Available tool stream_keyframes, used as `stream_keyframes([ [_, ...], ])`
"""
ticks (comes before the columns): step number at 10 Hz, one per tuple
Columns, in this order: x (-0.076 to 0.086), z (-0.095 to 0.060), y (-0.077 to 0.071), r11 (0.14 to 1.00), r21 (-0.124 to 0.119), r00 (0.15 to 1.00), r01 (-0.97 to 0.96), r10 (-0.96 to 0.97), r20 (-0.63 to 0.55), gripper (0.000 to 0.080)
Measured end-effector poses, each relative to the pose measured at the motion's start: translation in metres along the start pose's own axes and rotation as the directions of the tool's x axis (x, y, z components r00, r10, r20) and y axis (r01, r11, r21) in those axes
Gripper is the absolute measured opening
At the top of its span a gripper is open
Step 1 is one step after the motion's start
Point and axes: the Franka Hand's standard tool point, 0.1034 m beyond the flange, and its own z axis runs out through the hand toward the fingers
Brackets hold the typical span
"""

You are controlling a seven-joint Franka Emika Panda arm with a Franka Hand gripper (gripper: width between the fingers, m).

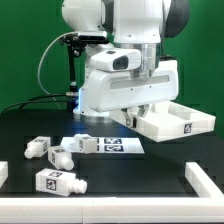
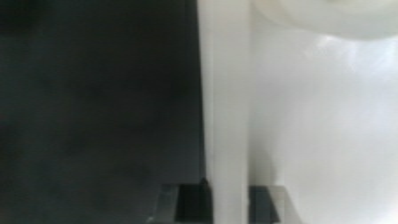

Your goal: Assemble one leg

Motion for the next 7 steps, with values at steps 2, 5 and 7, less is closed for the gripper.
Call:
stream_keyframes([
  [2, 0.0, 0.001, -0.001, 0.995, 0.008, 0.995, -0.099, 0.099, 0.002, 0.0051],
  [5, -0.006, 0.006, 0.036, 0.912, 0.031, 0.912, -0.41, 0.409, 0.03, 0.0051],
  [7, -0.018, 0.012, 0.073, 0.831, 0.049, 0.832, -0.554, 0.554, 0.024, 0.0051],
])
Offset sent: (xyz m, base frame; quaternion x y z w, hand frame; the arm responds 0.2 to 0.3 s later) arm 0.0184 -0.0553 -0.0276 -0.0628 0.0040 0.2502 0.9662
